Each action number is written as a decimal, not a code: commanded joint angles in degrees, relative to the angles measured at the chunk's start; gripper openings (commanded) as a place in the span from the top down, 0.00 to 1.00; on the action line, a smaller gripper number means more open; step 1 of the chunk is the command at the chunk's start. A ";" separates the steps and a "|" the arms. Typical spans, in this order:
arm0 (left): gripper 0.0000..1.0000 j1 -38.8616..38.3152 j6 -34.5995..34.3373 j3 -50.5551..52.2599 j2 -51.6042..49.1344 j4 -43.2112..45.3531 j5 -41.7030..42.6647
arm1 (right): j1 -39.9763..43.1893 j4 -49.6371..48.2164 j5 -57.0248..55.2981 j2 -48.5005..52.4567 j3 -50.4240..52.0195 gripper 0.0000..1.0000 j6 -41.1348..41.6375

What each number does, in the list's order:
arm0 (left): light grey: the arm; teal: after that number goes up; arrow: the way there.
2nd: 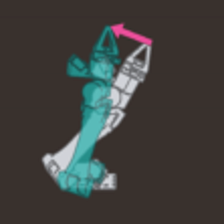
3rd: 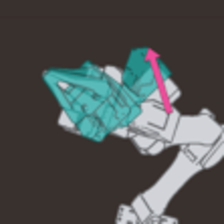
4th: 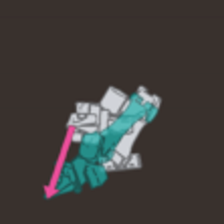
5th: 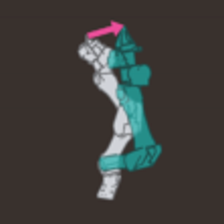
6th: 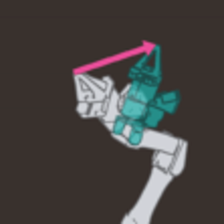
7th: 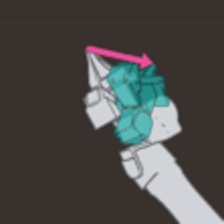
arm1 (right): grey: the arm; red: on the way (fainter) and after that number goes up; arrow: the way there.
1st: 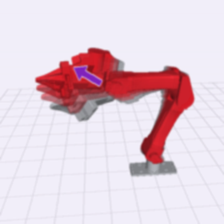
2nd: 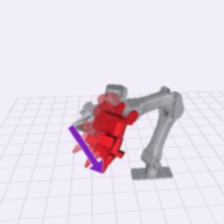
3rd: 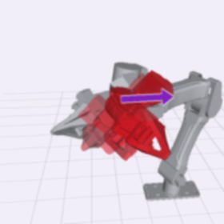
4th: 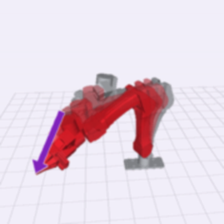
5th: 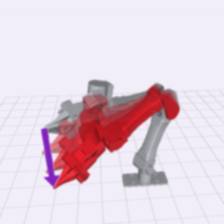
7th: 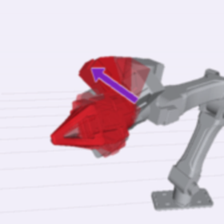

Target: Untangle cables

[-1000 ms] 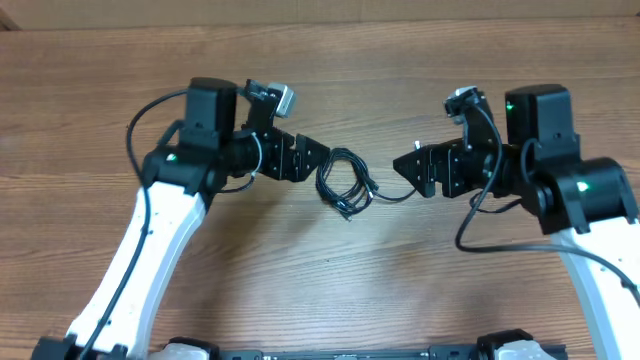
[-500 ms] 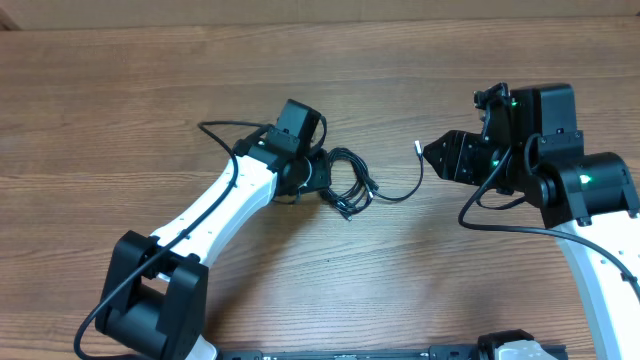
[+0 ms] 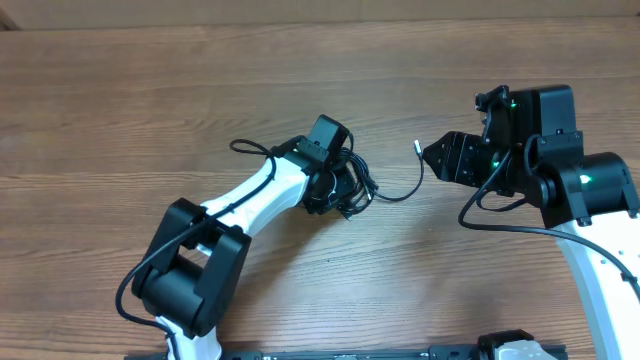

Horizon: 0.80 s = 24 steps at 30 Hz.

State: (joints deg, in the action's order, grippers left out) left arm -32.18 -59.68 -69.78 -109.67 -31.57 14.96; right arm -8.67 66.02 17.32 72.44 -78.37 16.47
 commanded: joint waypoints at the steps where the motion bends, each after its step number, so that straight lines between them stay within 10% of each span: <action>1: 0.57 -0.11 -0.76 -0.68 -3.56 0.33 -1.62 | 0.11 0.11 -0.63 -0.35 -1.09 0.41 0.04; 9: 0.78 0.35 18.64 -0.94 -4.87 -0.94 -2.34 | 0.11 0.11 -0.81 -0.35 -1.09 0.40 -0.04; 16: 0.89 4.24 30.42 -16.02 -4.52 -24.35 -11.04 | 0.04 -1.79 -0.76 0.33 -0.72 0.36 -0.15; 18: 0.88 5.42 31.32 -19.80 -4.52 -27.67 -9.42 | 0.04 -2.75 -0.76 1.77 -0.24 0.37 -0.15; 21: 0.50 7.37 40.06 -22.08 -4.70 -23.43 -1.81 | 0.04 -2.93 -0.57 6.32 -0.22 0.37 -0.15; 24: 0.51 7.45 48.26 -21.09 -5.86 -18.10 -1.53 | 0.04 -2.64 -0.59 7.30 -0.22 0.37 -0.22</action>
State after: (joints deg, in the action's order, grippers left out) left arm -24.73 -21.41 -90.91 -114.19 -52.05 11.14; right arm -8.67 63.51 17.12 80.18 -78.35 16.45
